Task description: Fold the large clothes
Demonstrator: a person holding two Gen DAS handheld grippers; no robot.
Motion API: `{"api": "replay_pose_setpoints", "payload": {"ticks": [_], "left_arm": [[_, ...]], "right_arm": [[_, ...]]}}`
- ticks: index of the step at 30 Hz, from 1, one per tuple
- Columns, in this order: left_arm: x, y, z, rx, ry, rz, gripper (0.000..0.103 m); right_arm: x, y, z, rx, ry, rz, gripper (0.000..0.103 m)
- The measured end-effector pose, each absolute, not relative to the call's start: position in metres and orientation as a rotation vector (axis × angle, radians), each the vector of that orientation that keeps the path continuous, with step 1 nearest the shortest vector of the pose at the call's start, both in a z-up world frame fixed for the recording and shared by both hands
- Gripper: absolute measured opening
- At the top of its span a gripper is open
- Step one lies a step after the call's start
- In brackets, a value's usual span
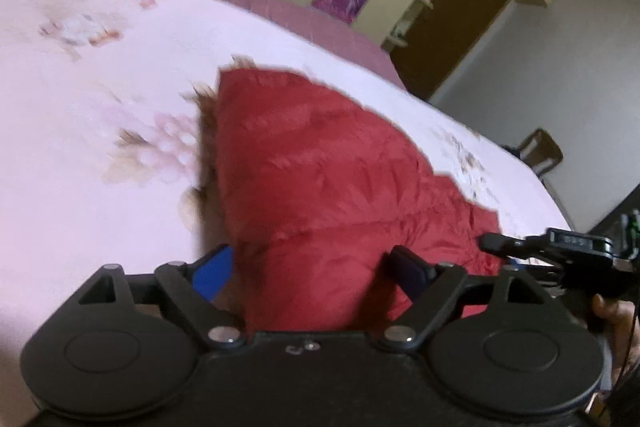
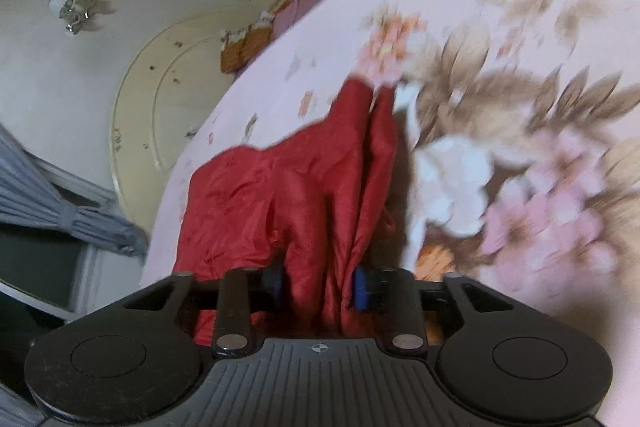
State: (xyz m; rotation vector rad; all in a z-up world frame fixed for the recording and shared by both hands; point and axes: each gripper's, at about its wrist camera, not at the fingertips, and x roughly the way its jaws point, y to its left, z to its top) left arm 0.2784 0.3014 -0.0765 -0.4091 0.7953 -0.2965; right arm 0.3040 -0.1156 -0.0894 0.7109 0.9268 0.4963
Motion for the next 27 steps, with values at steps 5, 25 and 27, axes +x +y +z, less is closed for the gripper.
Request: {"api": "replay_pose_setpoints", "payload": {"ticks": [5, 25, 27], "left_arm": [[0.268, 0.333, -0.055, -0.468, 0.663, -0.297, 0.069], [0.3, 0.266, -0.058, -0.162, 0.725, -0.429, 0.064], [0.278, 0.27, -0.053, -0.198, 0.728, -0.438, 0.064]], "right_arm": [[0.288, -0.124, -0.042, 0.548, 0.771, 0.488, 0.038], [0.269, -0.07, -0.054, 0.219, 0.752, 0.487, 0.0], [0.245, -0.072, -0.036, 0.22, 0.734, 0.535, 0.0]]}}
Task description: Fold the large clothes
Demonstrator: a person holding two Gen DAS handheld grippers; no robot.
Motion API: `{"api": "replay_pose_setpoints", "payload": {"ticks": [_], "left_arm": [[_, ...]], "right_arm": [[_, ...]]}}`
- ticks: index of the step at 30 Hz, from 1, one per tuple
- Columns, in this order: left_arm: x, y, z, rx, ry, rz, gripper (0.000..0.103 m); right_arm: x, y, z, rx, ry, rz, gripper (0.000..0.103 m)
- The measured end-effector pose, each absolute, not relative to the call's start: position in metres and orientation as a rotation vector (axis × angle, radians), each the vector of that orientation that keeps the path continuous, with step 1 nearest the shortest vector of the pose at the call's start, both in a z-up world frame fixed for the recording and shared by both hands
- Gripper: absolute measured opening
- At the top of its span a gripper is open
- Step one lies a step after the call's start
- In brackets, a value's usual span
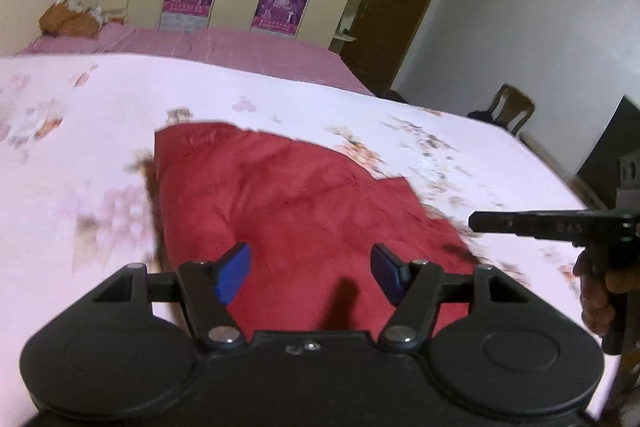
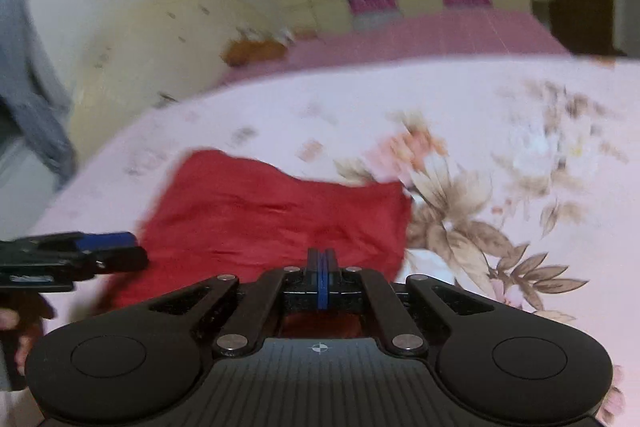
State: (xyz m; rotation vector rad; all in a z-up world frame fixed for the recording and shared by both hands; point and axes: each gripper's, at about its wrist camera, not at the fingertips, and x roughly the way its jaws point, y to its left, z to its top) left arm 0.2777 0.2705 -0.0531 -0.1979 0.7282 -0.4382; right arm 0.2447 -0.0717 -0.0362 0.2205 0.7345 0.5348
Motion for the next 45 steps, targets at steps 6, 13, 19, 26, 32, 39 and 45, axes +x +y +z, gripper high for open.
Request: {"api": "replay_pose_setpoints", "payload": {"ticks": [6, 13, 19, 26, 32, 39, 45], "left_arm": [[0.242, 0.252, -0.075, -0.106, 0.761, -0.405, 0.067], [0.218, 0.252, -0.062, -0.086, 0.746, -0.335, 0.062], [0.167, 0.243, -0.049, -0.054, 0.752, -0.255, 0.063], [0.17, 0.223, -0.079, 0.0, 0.805, -0.206, 0.064], [0.167, 0.222, -0.082, -0.005, 0.794, -0.18, 0.064], [0.12, 0.212, -0.017, -0.05, 0.665, -0.132, 0.084], [0.09, 0.201, 0.002, -0.049, 0.606, -0.034, 0.103]], "right_arm": [[0.216, -0.044, -0.067, 0.109, 0.83, 0.592, 0.0], [0.212, -0.049, -0.07, 0.189, 0.849, 0.573, 0.0], [0.155, -0.06, -0.04, 0.183, 0.764, 0.676, 0.0], [0.158, -0.045, -0.084, 0.102, 0.857, 0.638, 0.0], [0.172, -0.038, -0.094, 0.1, 0.889, 0.645, 0.0], [0.128, -0.061, -0.035, 0.1, 0.784, 0.68, 0.0], [0.099, -0.09, -0.014, 0.133, 0.749, 0.577, 0.001]]}}
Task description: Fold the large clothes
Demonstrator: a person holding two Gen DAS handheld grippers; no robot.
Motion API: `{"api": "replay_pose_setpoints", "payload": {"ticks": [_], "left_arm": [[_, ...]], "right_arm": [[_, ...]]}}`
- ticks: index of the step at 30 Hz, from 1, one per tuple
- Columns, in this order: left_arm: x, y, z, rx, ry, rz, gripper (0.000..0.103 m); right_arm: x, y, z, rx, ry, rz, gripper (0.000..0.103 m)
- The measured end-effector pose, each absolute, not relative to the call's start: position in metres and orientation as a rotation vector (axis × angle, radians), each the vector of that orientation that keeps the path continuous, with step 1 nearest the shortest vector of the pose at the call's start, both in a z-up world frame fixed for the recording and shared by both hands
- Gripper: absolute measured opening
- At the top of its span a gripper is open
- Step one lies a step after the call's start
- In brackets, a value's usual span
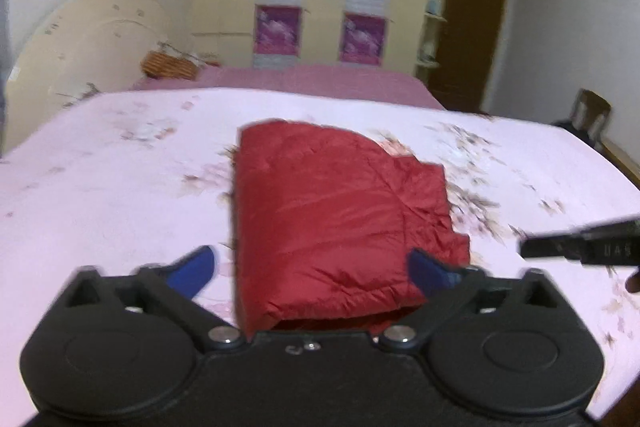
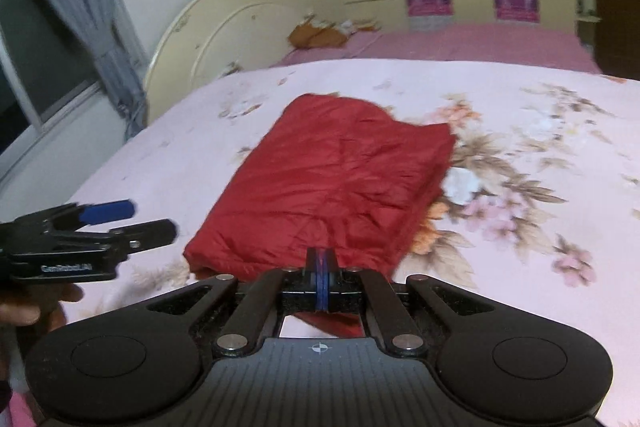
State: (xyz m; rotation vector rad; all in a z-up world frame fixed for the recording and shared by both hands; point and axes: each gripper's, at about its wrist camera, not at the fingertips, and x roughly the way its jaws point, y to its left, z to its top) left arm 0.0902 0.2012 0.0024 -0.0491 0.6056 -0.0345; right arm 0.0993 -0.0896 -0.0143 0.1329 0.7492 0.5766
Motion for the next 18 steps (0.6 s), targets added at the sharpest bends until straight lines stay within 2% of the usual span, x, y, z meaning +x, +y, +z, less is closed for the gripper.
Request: {"api": "replay_pose_setpoints", "payload": {"ticks": [1, 2, 3, 18], "left_arm": [[0.086, 0.198, 0.005, -0.046, 0.604, -0.011, 0.103], [0.083, 0.194, 0.006, -0.041, 0.618, -0.004, 0.103], [0.079, 0.19, 0.006, -0.032, 0.638, -0.009, 0.103], [0.002, 0.153, 0.037, -0.057, 0.59, -0.017, 0.103]], "right_arm": [[0.098, -0.093, -0.015, 0.128, 0.756, 0.538, 0.021], [0.096, -0.096, -0.015, 0.122, 0.762, 0.492, 0.053], [0.088, -0.101, -0.014, 0.127, 0.73, 0.457, 0.101], [-0.001, -0.119, 0.013, 0.059, 0.65, 0.29, 0.103]]}}
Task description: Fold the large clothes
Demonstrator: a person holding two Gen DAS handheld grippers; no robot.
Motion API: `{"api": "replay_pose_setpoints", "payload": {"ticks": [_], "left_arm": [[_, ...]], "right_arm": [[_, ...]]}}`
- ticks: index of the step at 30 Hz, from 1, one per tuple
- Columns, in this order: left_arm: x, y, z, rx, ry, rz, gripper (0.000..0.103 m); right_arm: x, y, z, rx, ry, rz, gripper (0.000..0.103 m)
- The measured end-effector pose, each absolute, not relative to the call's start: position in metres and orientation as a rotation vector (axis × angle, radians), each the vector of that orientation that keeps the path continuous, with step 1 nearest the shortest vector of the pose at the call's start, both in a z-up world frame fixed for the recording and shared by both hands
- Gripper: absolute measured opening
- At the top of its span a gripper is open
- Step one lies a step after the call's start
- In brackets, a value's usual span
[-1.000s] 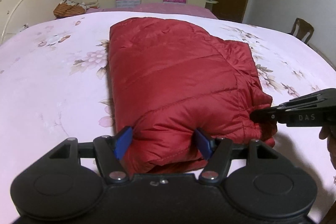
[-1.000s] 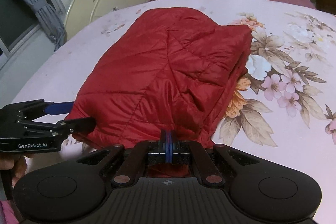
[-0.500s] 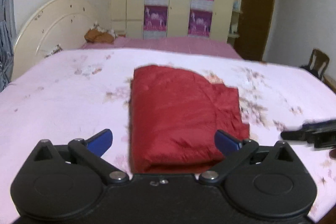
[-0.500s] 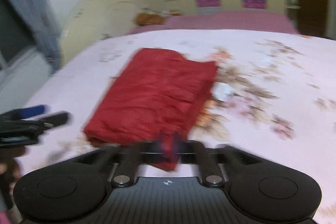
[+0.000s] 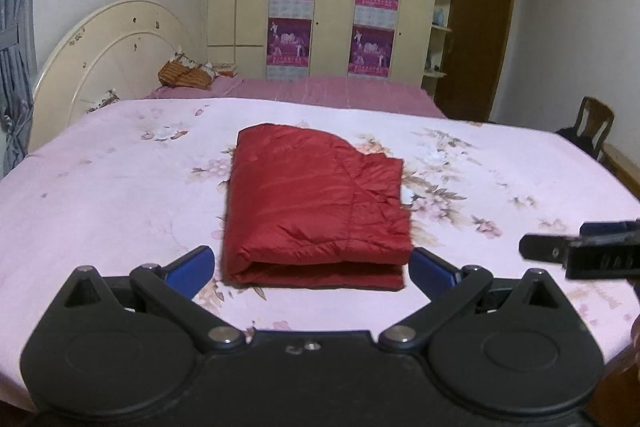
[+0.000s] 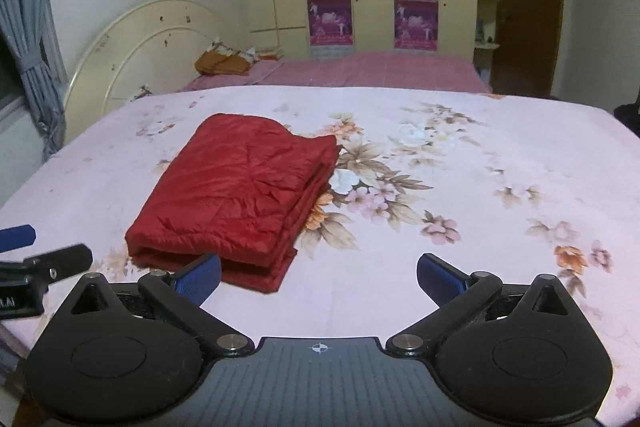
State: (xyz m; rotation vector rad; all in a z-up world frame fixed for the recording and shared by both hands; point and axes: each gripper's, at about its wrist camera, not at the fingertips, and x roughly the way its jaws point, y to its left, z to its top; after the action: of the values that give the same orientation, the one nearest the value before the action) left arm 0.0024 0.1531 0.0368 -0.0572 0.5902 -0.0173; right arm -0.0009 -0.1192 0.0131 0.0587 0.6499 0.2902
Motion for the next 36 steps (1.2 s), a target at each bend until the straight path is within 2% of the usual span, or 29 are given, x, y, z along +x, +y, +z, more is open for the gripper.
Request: {"api": "replay_pose_setpoints", "payload": {"ticks": [12, 36], "left_arm": [[-0.053, 0.129, 0.058, -0.041, 0.522, -0.032, 0.103], [-0.064, 0.125, 0.06, -0.049, 0.493, -0.03, 0.103]], "right_arm": [[-0.077, -0.129, 0.036, 0.048, 0.592, 0.324, 0.103], [-0.087, -0.145, 0.045, 0.064, 0.58, 0.324, 0.103]]}}
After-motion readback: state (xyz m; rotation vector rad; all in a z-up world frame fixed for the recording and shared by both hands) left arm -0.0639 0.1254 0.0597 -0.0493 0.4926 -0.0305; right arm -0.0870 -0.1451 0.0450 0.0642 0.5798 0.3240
